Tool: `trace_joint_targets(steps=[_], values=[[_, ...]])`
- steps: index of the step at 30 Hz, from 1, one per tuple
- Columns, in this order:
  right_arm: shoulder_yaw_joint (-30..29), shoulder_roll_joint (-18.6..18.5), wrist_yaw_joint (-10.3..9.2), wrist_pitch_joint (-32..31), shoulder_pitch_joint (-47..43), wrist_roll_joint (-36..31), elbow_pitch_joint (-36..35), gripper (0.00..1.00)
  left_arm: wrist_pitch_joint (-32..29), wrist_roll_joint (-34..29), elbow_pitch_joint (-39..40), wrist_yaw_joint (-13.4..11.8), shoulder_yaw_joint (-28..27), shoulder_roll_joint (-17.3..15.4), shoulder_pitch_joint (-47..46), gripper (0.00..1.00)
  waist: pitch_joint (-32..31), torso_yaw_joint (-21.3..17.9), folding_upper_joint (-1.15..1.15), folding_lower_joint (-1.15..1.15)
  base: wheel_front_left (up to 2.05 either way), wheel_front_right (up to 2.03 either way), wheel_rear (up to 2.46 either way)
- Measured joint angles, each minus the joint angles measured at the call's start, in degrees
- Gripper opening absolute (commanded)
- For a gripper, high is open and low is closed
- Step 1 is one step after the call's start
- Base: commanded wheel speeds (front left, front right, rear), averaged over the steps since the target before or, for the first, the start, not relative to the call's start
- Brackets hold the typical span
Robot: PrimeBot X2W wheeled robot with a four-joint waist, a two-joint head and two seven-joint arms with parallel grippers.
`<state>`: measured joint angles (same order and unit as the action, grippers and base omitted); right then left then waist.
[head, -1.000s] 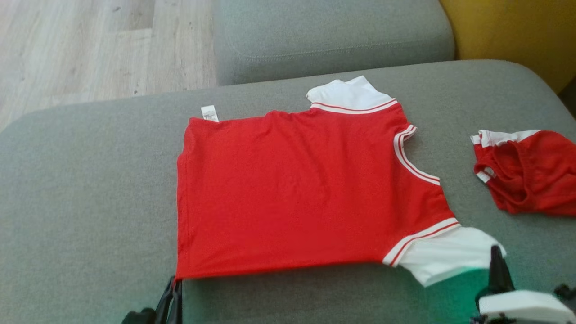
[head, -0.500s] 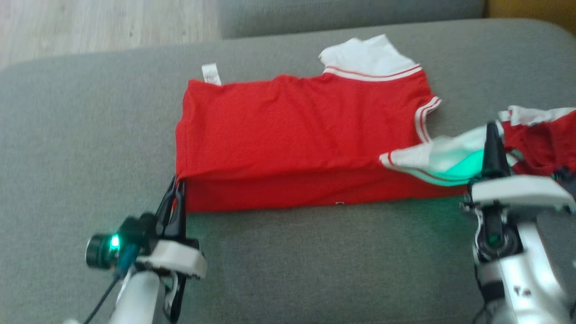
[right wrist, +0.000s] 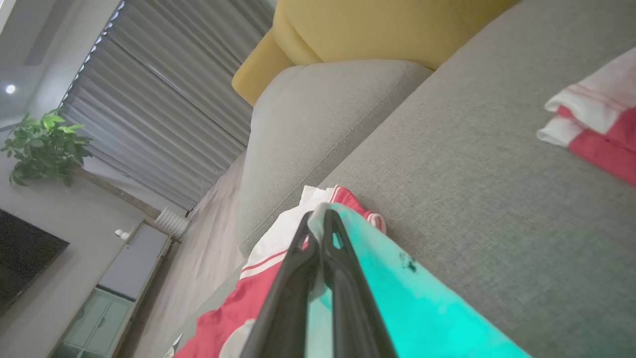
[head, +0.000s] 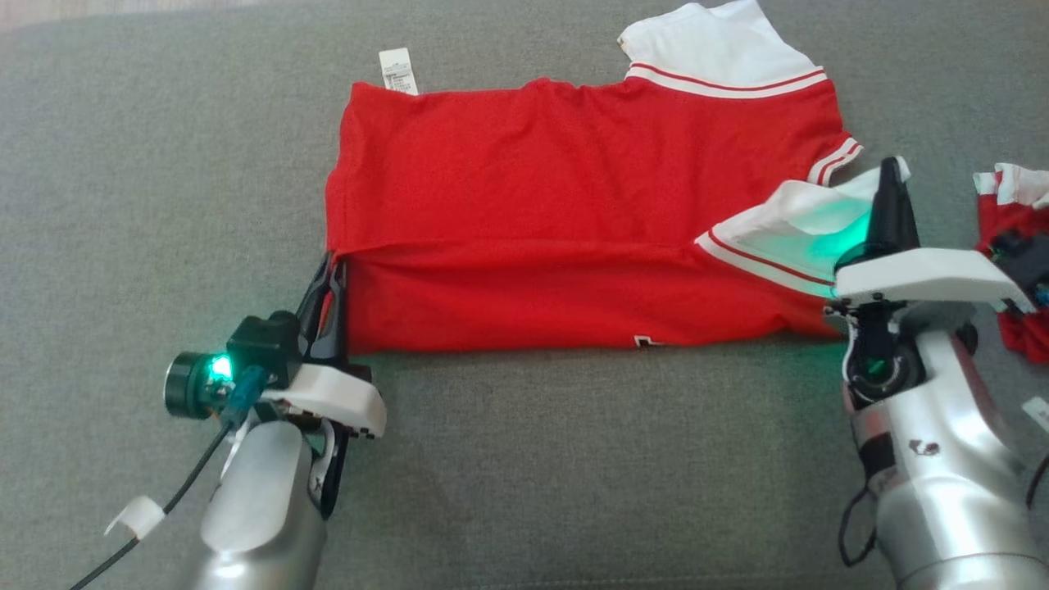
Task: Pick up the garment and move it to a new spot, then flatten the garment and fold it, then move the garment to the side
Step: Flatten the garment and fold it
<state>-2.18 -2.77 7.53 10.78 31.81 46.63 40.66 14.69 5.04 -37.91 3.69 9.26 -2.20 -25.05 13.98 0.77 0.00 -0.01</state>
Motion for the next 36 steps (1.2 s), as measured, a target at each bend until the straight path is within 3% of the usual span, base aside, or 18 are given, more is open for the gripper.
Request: trace_joint_targets(steps=[1, 2, 7, 11, 14, 21, 22, 23, 24, 25, 35, 36], values=[[0.41, -0.02, 0.00, 0.73, 0.35, -1.01, 0.55, 1.00, 0.00, 0.03, -0.12, -0.27, 0.00, 0.02, -0.17, 0.85, 0.15, 0.04, 0.00, 0.00, 0.00, 0.00, 0.00], [0.99, -0.12, 0.00, 1.46, 0.49, -2.55, 0.70, 1.00, 0.00, 0.19, -0.14, -0.79, -0.01, 0.03, -0.26, 1.00, 0.18, 0.07, 0.00, 0.00, 0.00, 0.00, 0.00], [4.55, -2.64, 0.00, 3.53, -0.32, -13.50, -0.96, 1.00, 0.00, 2.72, 1.78, -3.31, -0.80, 0.14, 1.16, 1.00, -0.46, 0.13, 0.00, 0.00, 0.00, 0.00, 0.00], [-2.09, -2.86, 0.00, 3.59, -7.98, -24.10, -7.57, 1.00, 0.01, 6.12, 1.64, -3.09, -0.12, 0.12, 6.31, 1.00, -1.22, 0.15, 0.00, 0.01, 0.00, 0.00, 0.00], [-3.90, -1.56, 0.00, 3.59, -13.22, -29.76, -9.40, 1.00, 0.01, 8.04, 0.16, -2.43, 0.35, 0.10, 7.28, 1.00, -1.34, -0.04, 0.00, 0.02, 0.00, 0.00, 0.00], [-5.93, -0.34, 0.00, 3.59, -16.01, -36.12, -11.03, 1.00, 0.02, 10.82, -4.16, -1.86, 2.44, 0.11, 7.11, 1.00, -1.14, -1.17, 0.00, 0.02, 0.00, 0.00, 0.00], [-6.20, -0.33, 0.00, 3.59, -16.04, -36.60, -10.98, 1.00, 0.12, 11.24, -4.89, -1.55, 2.88, 0.10, 6.84, 0.92, -1.12, -1.31, 0.00, 0.02, 0.00, 0.00, 0.00], [-6.19, -0.33, 0.00, 3.59, -16.06, -37.35, -10.81, 1.00, 0.42, 11.79, -6.04, -1.10, 3.60, 0.04, 6.26, 0.56, -1.09, -1.45, 0.00, 0.02, 0.00, 0.00, 0.00], [-6.12, -0.25, 0.00, 3.59, -16.06, -38.09, -10.58, 1.00, 0.53, 12.38, -6.91, -0.80, 4.07, 0.02, 5.73, 0.38, -1.05, -1.58, 0.00, 0.02, 0.00, 0.00, 0.00], [-6.16, -0.14, 0.00, 3.59, -16.05, -38.32, -10.00, 1.00, 0.53, 12.73, -7.72, -0.57, 4.59, -0.08, 5.13, 0.00, -0.98, -1.66, 0.00, 0.02, 0.00, 0.00, 0.00], [-6.95, 0.03, 0.00, 3.78, -12.46, -39.49, 3.76, 1.00, 1.01, 14.74, -10.01, -0.13, 7.82, -0.13, 2.57, 0.00, -0.07, -0.64, 0.00, 0.01, 0.00, 0.00, 0.00], [-6.77, -0.01, 0.00, 3.96, -11.58, -39.47, 4.95, 0.59, 1.01, 14.73, -9.85, -0.14, 7.83, -0.13, 2.56, 0.00, -0.05, -0.44, 0.00, 0.01, 0.00, 0.00, 0.00]])
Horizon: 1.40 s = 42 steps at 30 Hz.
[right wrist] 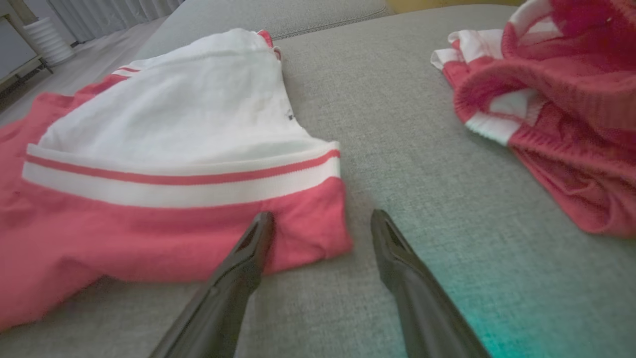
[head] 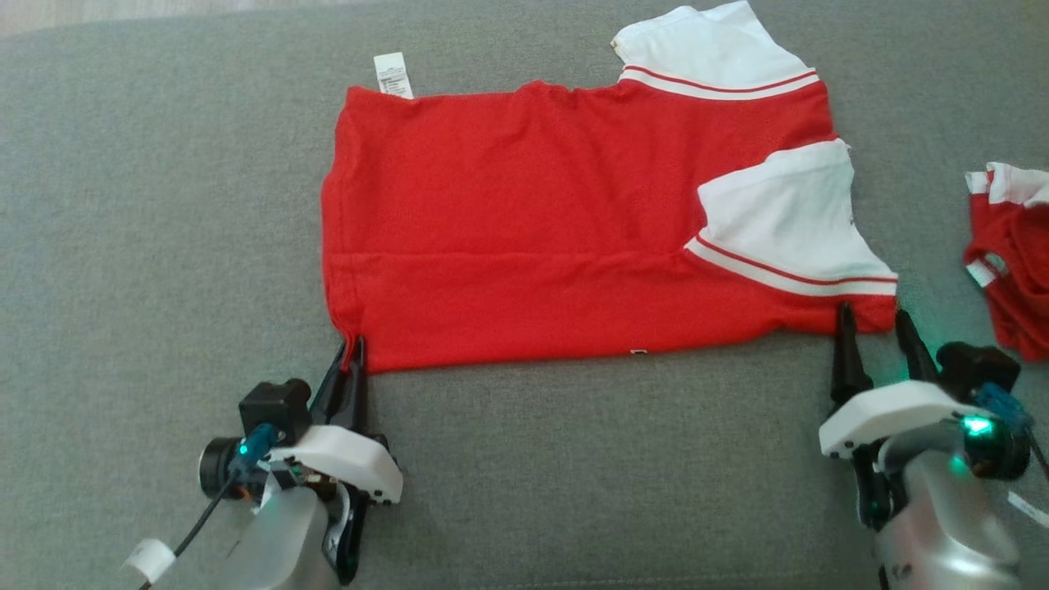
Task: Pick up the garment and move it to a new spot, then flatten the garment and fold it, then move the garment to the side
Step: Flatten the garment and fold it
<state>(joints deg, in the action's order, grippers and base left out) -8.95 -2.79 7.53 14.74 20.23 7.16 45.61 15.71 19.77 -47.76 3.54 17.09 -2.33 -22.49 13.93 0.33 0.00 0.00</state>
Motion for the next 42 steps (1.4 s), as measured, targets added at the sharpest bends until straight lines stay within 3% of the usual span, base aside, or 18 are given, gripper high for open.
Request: trace_joint_targets(steps=[1, 2, 13, 21, 22, 23, 28, 33, 42], values=[[0.04, -0.05, 0.00, 0.15, 0.79, 0.16, 0.99, 0.04, -0.01, -0.01, 0.25, -0.02, 0.00, 0.00, -0.01, 0.00, -0.02, 0.17, 0.00, 0.00, 0.00, 0.00, 0.00], [0.09, -0.07, 0.00, 0.15, 1.47, 0.65, 1.72, 0.00, -0.10, -0.07, 0.46, -0.08, -0.05, 0.01, 0.01, 0.00, -0.12, 0.28, 0.00, -0.01, 0.00, 0.00, 0.00], [-0.88, 0.13, 0.00, -0.07, -2.87, 4.81, -2.44, 0.00, -1.00, -3.03, 9.55, -2.04, -4.80, 0.32, 9.20, 0.00, -5.89, 0.36, 0.00, -0.01, 0.00, 0.00, 0.00], [-0.31, 0.57, 0.00, -0.11, -15.11, 10.58, -6.93, 0.00, -1.01, -3.22, 12.94, -2.50, -5.54, 0.36, 20.59, 0.00, -12.47, 0.80, 0.00, 0.02, 0.00, 0.00, 0.00], [0.02, 0.63, 0.00, -0.12, -15.96, 11.18, -7.46, 0.26, -1.01, -3.21, 12.94, -2.56, -5.54, 0.36, 21.17, 0.35, -12.75, 0.87, 0.00, 0.02, 0.00, 0.00, 0.00], [0.66, 0.60, 0.00, -0.12, -16.68, 11.72, -8.21, 1.00, -1.01, -3.20, 13.10, -2.61, -5.56, 0.36, 21.54, 1.00, -12.68, 0.92, 0.00, 0.02, 0.00, 0.00, 0.00], [1.13, 0.43, 0.00, -0.11, -15.41, 12.67, -15.59, 1.00, -1.01, -3.10, 17.44, -3.65, -8.02, -0.12, 19.46, 1.00, -9.38, 0.82, 0.00, -0.01, 0.00, 0.00, 0.00], [2.31, 0.31, 0.00, -0.11, -9.47, 11.95, -19.09, 1.00, -1.01, -5.89, 17.47, -2.61, -9.77, -0.21, 9.28, 1.00, -5.25, 0.73, 0.00, -0.01, 0.00, 0.00, 0.00], [8.29, 0.21, 0.00, -0.11, -0.14, 11.82, -19.17, 1.00, -1.00, -6.68, 2.85, -1.49, -12.62, -2.44, -10.10, 1.00, 1.91, -1.10, 0.00, -0.02, 0.00, 0.00, 0.00]])
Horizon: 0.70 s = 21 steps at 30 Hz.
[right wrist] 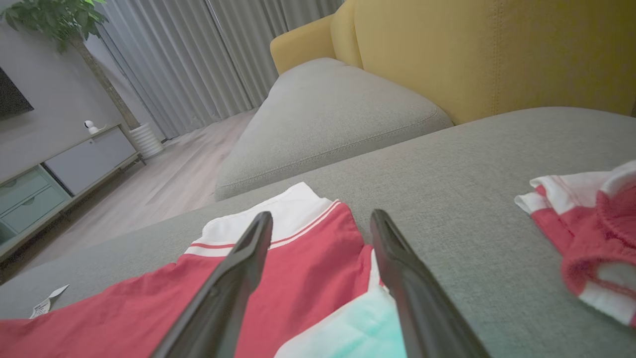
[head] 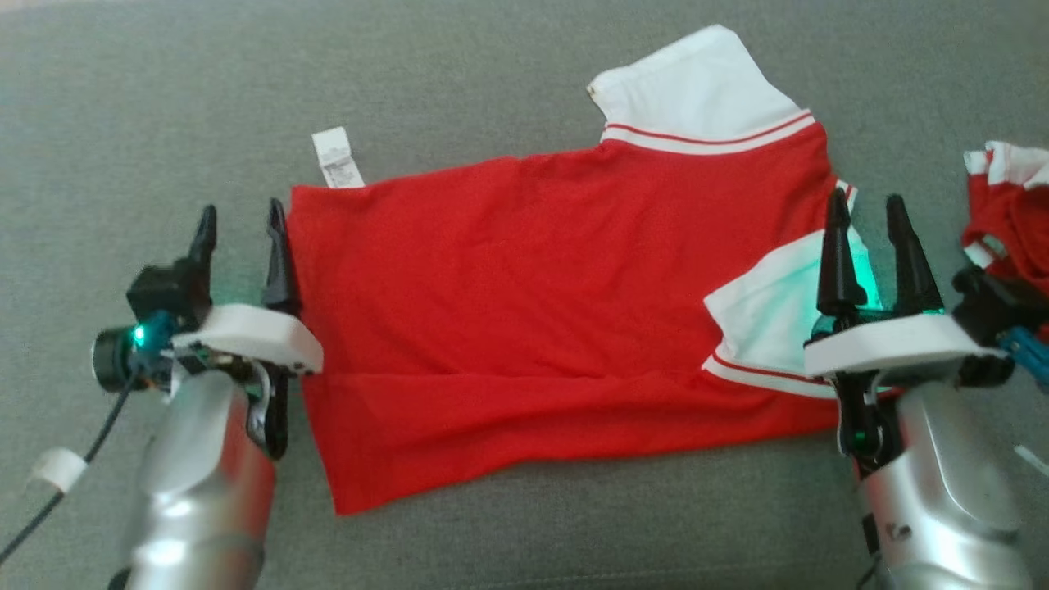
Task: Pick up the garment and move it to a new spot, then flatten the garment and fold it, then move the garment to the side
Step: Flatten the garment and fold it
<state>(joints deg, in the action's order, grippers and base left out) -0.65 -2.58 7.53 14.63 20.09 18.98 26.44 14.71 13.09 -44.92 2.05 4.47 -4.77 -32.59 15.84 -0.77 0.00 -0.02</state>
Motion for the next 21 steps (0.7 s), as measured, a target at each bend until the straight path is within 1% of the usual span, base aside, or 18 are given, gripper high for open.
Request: trace_joint_targets(steps=[5, 10, 13, 14, 15, 16, 17, 18, 21], values=[[0.76, -0.01, 0.00, 0.00, 0.93, -0.38, 0.25, 1.00, 0.00, -1.55, -4.03, 0.94, 0.14, -0.25, -2.72, 1.00, 2.26, -1.46, 0.00, 0.01, 0.00, 0.00, 0.00], [0.82, -0.19, 0.00, 0.00, 1.48, -1.41, 0.31, 1.00, 0.00, -2.69, -7.49, 1.51, 1.07, -0.31, -3.88, 1.00, 3.62, -2.11, 0.00, 0.01, 0.00, 0.00, 0.00], [1.60, -0.81, 0.00, 0.00, 3.03, -1.52, 0.37, 1.00, 0.00, -3.23, -8.53, 1.27, 1.07, -0.27, -4.94, 1.00, 4.04, -2.18, 0.00, 0.02, 0.00, 0.00, 0.00], [2.07, -1.14, 0.00, 0.00, 3.65, -1.57, 0.37, 1.00, 0.00, -3.23, -8.61, 0.78, 1.00, -0.24, -5.17, 0.96, 4.12, -2.16, 0.00, 0.02, 0.00, 0.00, 0.00], [2.38, -1.46, 0.00, -0.01, 4.35, -1.77, 0.36, 1.00, 0.00, -3.31, -8.82, 0.44, 1.01, -0.21, -5.34, 0.83, 4.19, -2.14, 0.00, 0.02, 0.00, 0.00, 0.00], [2.68, -1.78, 0.00, -0.07, 5.08, -1.92, 0.36, 1.00, 0.00, -3.46, -9.14, 0.40, 0.99, -0.19, -5.55, 0.53, 4.27, -2.09, 0.00, 0.02, 0.00, 0.00, 0.00], [2.88, -2.01, 0.00, -0.56, 5.90, -1.91, 0.37, 1.00, 0.00, -3.48, -9.45, 0.31, 0.96, -0.14, -5.87, 0.30, 4.35, -2.03, 0.00, 0.02, 0.00, 0.00, 0.00], [3.10, -2.21, 0.00, -1.11, 6.76, -1.89, 0.48, 1.00, 0.00, -3.49, -9.47, 0.25, 0.96, -0.13, -6.08, 0.00, 4.44, -1.92, 0.00, 0.02, 0.00, 0.00, 0.00], [4.68, -3.71, 0.00, -3.91, 10.20, -1.93, 1.40, 1.00, 0.00, -3.59, -9.13, 0.31, 1.01, 0.30, -6.44, 0.00, 4.81, -1.25, 0.00, 0.02, 0.00, 0.00, 0.00]])
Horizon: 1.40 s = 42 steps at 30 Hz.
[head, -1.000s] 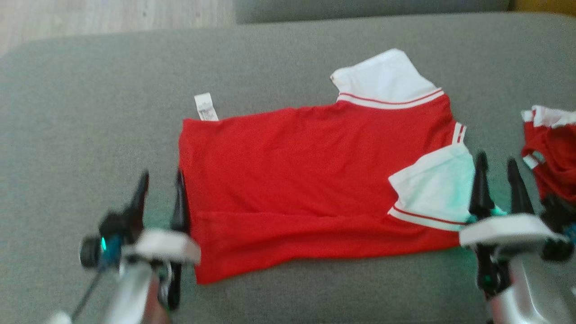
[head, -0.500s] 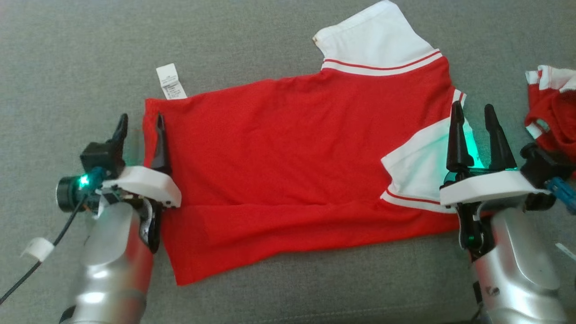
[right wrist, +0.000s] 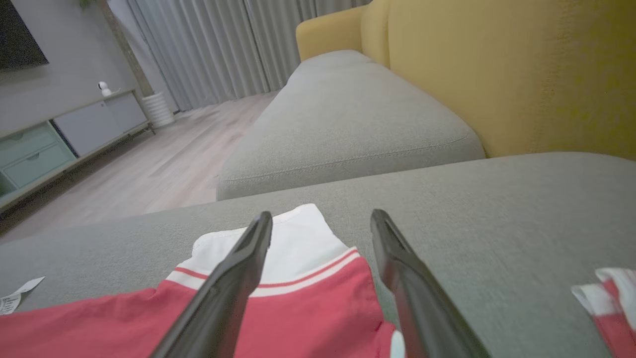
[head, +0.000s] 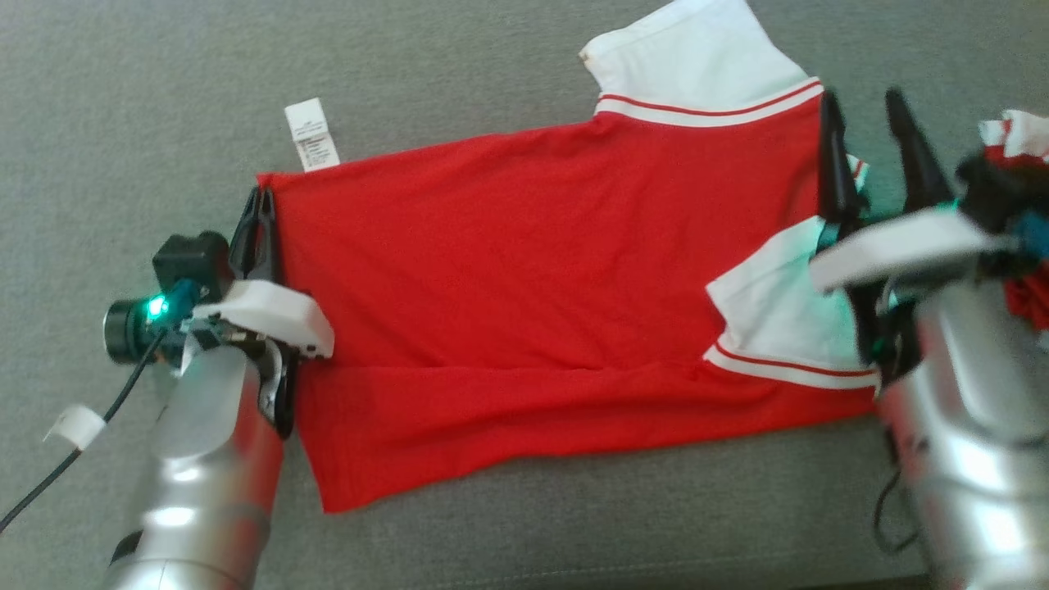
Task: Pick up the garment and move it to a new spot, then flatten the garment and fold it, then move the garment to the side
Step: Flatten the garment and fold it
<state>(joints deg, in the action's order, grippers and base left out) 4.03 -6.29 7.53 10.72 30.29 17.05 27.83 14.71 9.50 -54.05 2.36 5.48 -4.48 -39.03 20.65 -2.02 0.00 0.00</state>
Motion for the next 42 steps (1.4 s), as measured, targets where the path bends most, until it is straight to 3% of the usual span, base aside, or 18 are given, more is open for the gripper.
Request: trace_joint_targets(steps=[7, 15, 20, 26, 27, 28, 29, 35, 42], values=[[1.79, -4.16, 0.00, -11.46, 13.65, -3.27, 7.56, 1.00, 0.00, -1.40, 4.41, 0.70, 1.37, 1.63, -1.85, 0.00, 1.84, 3.42, 0.00, 0.00, 0.00, 0.00, 0.00], [-1.63, -7.53, 0.00, -20.94, 24.61, -8.86, 21.54, 1.00, 0.00, -0.73, 6.76, 1.80, 7.04, 3.15, -3.39, 0.00, 4.38, 9.67, 0.00, -0.01, 0.00, 0.00, 0.00], [-1.19, -8.99, 0.00, -23.54, 28.59, -11.84, 27.98, 1.00, 0.00, 5.19, 8.34, 2.01, 14.06, 3.15, -4.10, 0.00, 5.87, 13.10, 0.00, -0.01, 0.00, 0.00, 0.00], [-3.11, -10.04, 0.00, -23.50, 31.66, -16.04, 32.99, 1.00, 0.00, 8.98, 9.15, 0.04, 19.53, 3.15, -4.53, 0.00, 6.88, 14.96, 0.00, -0.01, 0.00, 0.00, 0.00], [-3.19, -10.05, 0.00, -23.50, 32.14, -16.42, 33.67, 0.64, 0.00, 9.48, 9.23, -0.12, 20.29, 3.12, -4.55, 0.00, 6.83, 15.07, 0.00, 0.00, 0.00, 0.00, 0.00], [-3.32, -10.04, 0.00, -23.28, 32.53, -16.66, 34.19, 0.64, 0.00, 9.90, 9.36, -0.40, 20.73, 3.14, -4.56, 0.00, 6.79, 15.13, 0.00, 0.00, 0.00, 0.00, 0.00], [-3.52, -10.03, 0.00, -22.56, 32.71, -16.80, 34.40, 0.00, 0.00, 10.23, 9.56, -0.57, 20.95, 3.13, -4.58, 0.00, 6.80, 15.12, 0.00, 0.01, 0.00, 0.00, 0.00], [-6.93, -9.96, 0.00, -13.65, 32.87, -18.81, 34.94, 0.00, 0.00, 9.70, 12.09, -2.40, 19.85, 3.15, -6.03, 0.00, 6.63, 14.12, 0.00, 0.00, 0.00, 0.00, 0.00], [-12.11, -8.87, 0.00, -2.78, 35.12, -19.90, 35.27, 0.00, 0.00, 5.95, 15.37, -2.36, 13.13, 2.44, -6.83, 0.00, 5.10, 11.56, 0.00, 0.00, 0.00, 0.00, 0.00]])
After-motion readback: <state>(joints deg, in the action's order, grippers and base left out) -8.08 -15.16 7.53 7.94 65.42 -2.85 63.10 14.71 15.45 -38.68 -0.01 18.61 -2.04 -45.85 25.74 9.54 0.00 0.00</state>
